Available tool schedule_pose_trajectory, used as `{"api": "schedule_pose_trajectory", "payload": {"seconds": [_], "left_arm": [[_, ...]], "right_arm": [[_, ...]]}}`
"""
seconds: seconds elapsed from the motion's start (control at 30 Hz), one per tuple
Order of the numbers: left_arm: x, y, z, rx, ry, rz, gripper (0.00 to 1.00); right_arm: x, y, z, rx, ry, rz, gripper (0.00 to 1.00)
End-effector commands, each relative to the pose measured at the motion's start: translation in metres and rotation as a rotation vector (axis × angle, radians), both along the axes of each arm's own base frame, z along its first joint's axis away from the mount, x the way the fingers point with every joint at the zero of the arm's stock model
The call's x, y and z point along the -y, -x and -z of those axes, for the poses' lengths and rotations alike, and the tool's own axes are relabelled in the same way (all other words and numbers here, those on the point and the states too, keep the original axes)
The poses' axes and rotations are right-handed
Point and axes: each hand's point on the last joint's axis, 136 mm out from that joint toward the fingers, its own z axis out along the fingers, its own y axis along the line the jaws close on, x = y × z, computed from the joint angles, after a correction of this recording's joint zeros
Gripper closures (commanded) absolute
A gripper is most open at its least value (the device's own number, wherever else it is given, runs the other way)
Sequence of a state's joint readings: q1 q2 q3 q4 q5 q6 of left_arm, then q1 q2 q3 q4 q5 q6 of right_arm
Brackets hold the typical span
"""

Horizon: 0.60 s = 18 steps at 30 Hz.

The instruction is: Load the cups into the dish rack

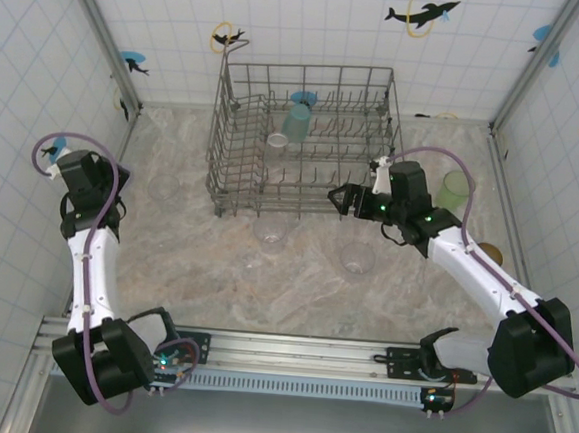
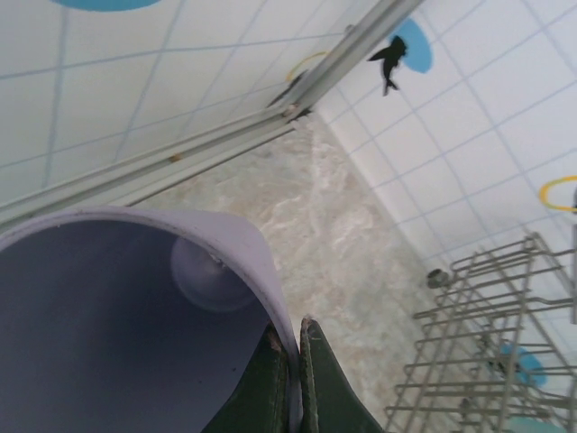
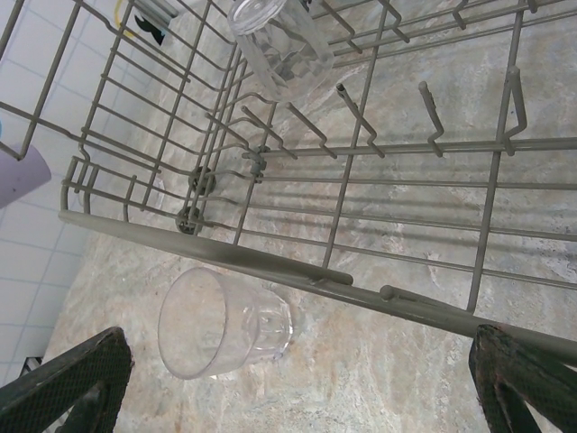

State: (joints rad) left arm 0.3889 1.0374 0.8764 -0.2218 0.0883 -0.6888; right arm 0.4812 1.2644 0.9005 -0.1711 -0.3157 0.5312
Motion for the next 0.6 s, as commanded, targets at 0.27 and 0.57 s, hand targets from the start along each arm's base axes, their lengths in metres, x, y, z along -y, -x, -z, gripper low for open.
{"api": "schedule_pose_trajectory", "payload": {"seconds": [0.27, 0.57], "left_arm": [[0.042, -0.010, -0.061, 0.373, -0.009, 0.236, 1.00], [0.070, -0.012, -0.086, 0.524, 0.037, 0.392, 1.00]], "right_arm": [[-0.001, -0.005, 0.005, -0.009, 0.031, 0.003, 0.00], [-0.005, -0.006, 0.004, -0.012, 0.012, -0.001, 0.00]]}}
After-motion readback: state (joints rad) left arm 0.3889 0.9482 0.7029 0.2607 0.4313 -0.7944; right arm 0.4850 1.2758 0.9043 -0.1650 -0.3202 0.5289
